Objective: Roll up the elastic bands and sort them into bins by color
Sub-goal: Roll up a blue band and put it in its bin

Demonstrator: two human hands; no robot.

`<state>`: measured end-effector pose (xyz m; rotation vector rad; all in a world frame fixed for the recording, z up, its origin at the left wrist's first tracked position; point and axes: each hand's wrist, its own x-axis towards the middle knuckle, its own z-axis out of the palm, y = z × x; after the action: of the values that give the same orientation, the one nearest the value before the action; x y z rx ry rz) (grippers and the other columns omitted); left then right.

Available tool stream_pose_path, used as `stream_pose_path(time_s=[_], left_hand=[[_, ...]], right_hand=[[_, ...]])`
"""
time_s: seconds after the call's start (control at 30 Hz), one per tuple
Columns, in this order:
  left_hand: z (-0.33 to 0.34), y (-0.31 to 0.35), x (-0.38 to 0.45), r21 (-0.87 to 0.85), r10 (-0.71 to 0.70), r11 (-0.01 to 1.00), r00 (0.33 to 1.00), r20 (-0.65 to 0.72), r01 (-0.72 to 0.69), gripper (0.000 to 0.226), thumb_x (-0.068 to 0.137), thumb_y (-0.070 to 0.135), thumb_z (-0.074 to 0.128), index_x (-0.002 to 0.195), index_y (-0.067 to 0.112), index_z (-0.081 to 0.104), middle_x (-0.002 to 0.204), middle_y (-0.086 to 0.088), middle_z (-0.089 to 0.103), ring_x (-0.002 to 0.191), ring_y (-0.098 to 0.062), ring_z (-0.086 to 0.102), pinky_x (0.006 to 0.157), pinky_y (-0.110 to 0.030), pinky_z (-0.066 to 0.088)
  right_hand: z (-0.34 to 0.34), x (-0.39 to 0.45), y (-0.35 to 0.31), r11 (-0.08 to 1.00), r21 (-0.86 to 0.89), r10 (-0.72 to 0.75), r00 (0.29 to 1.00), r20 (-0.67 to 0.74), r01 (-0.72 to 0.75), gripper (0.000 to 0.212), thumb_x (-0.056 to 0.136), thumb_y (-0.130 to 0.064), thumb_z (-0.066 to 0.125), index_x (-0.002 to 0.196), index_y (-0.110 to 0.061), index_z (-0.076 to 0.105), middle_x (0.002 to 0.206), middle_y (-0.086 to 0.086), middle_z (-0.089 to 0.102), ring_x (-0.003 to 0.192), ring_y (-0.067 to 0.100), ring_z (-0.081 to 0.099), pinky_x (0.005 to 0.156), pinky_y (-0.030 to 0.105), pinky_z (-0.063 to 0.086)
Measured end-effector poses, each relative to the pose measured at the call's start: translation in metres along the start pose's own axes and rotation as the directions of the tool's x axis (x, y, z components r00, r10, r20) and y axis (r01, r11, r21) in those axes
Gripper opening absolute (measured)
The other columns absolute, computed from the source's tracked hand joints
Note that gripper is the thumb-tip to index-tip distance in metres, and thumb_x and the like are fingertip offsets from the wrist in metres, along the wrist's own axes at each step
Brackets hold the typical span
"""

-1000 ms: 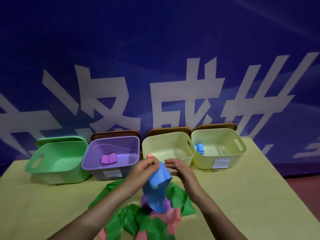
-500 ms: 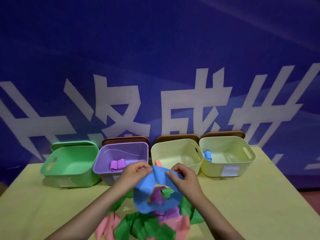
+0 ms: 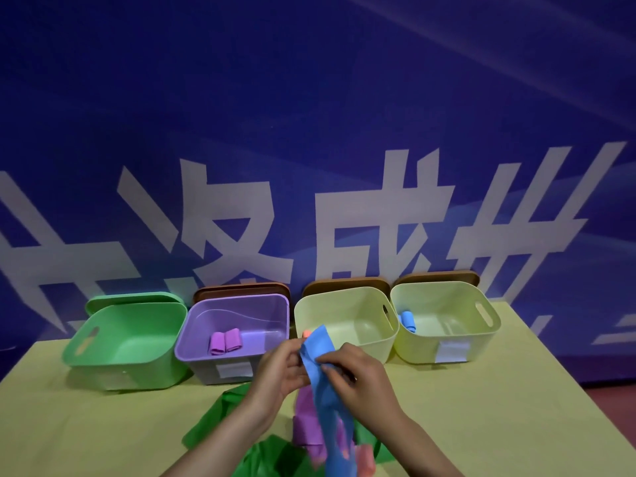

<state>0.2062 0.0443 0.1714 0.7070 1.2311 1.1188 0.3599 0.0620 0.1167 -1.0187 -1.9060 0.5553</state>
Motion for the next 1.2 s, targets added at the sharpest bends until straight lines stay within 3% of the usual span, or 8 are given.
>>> stream_pose_path(time_s=[0.3,0.47,0.63,0.73,0.83,0.93,1.07,1.2], left_hand=[[-0.003,-0.003,0.001,0.008,0.054,0.999,0.994,-0.097,-0.054,0.018,0.095,0.011,0.053,0.093,-0.002,0.065,0.088,-0.02,0.07,0.076,-0.027,0.068,0.059,-0.028,0.055],[0.0,0.005,0.003,0.063,0.104,0.993,0.987,-0.121,-0.097,0.021,0.097,0.014,0.05,0.096,0.002,0.066,0.092,-0.02,0.071,0.078,-0.027,0.068,0.059,-0.03,0.056],[0.006,0.013,0.001,0.112,0.156,0.983,0.981,-0.112,-0.143,0.026,0.098,0.024,0.048,0.094,0.009,0.068,0.089,-0.014,0.073,0.081,-0.027,0.069,0.072,-0.037,0.056],[0.006,0.015,0.001,0.087,0.14,0.988,0.981,-0.133,-0.129,0.029,0.097,0.03,0.049,0.091,0.008,0.066,0.089,-0.015,0.069,0.083,-0.027,0.064,0.075,-0.037,0.051],[0.007,0.021,0.003,0.0,0.118,0.993,0.976,-0.183,-0.12,0.03,0.096,0.032,0.05,0.099,0.007,0.066,0.094,-0.016,0.067,0.086,-0.025,0.063,0.074,-0.034,0.05],[0.006,0.03,0.006,-0.193,0.062,0.976,0.976,-0.209,-0.103,0.033,0.098,0.03,0.048,0.111,0.003,0.063,0.104,-0.018,0.068,0.081,-0.023,0.068,0.064,-0.031,0.054],[0.003,0.037,0.005,-0.29,0.022,0.956,0.994,-0.104,-0.052,0.044,0.098,0.041,0.043,0.112,0.005,0.065,0.104,-0.016,0.07,0.073,-0.019,0.071,0.053,-0.029,0.055],[-0.007,0.048,0.005,-0.344,0.063,0.935,0.995,-0.081,-0.087,0.042,0.1,0.041,0.037,0.1,0.011,0.067,0.091,-0.008,0.073,0.073,-0.014,0.071,0.064,-0.029,0.056]], right_hand=[[0.004,-0.005,-0.001,0.971,0.225,0.069,0.995,0.072,-0.084,0.024,0.085,-0.033,0.062,0.107,-0.042,0.068,0.077,-0.012,0.057,0.069,0.002,0.053,0.069,0.015,0.043],[0.011,-0.008,0.004,0.812,0.511,0.361,0.931,-0.06,-0.282,0.031,0.077,-0.04,0.064,0.108,-0.038,0.067,0.081,-0.006,0.062,0.073,0.006,0.057,0.069,0.027,0.048],[0.013,-0.013,0.014,0.838,0.383,0.383,0.919,0.094,-0.389,0.057,0.076,-0.057,0.058,0.125,-0.029,0.056,0.118,-0.021,0.062,0.112,0.001,0.056,0.093,0.019,0.044],[0.016,-0.009,0.016,0.825,0.395,0.385,0.914,0.132,-0.404,0.038,0.074,-0.046,0.066,0.095,-0.015,0.065,0.107,-0.015,0.068,0.105,-0.001,0.059,0.09,0.015,0.043],[0.016,-0.006,0.019,0.754,0.472,0.42,0.888,0.189,-0.457,0.026,0.071,-0.032,0.073,0.071,-0.013,0.054,0.08,-0.002,0.065,0.083,0.01,0.062,0.077,0.022,0.047],[0.02,-0.007,0.019,0.695,0.506,0.415,0.859,0.299,-0.511,0.033,0.066,-0.034,0.077,0.079,-0.012,0.055,0.07,0.003,0.053,0.069,0.016,0.051,0.066,0.024,0.043],[0.034,-0.015,0.023,0.644,0.44,0.471,0.778,0.417,-0.626,0.05,0.063,-0.029,0.083,0.101,-0.007,0.059,0.086,0.016,0.067,0.082,0.023,0.063,0.077,0.032,0.053],[0.041,-0.026,0.027,0.634,0.352,0.487,0.709,0.51,-0.688,0.012,0.085,-0.008,0.071,0.095,-0.014,0.068,0.085,-0.008,0.073,0.081,0.005,0.066,0.075,0.021,0.05]])
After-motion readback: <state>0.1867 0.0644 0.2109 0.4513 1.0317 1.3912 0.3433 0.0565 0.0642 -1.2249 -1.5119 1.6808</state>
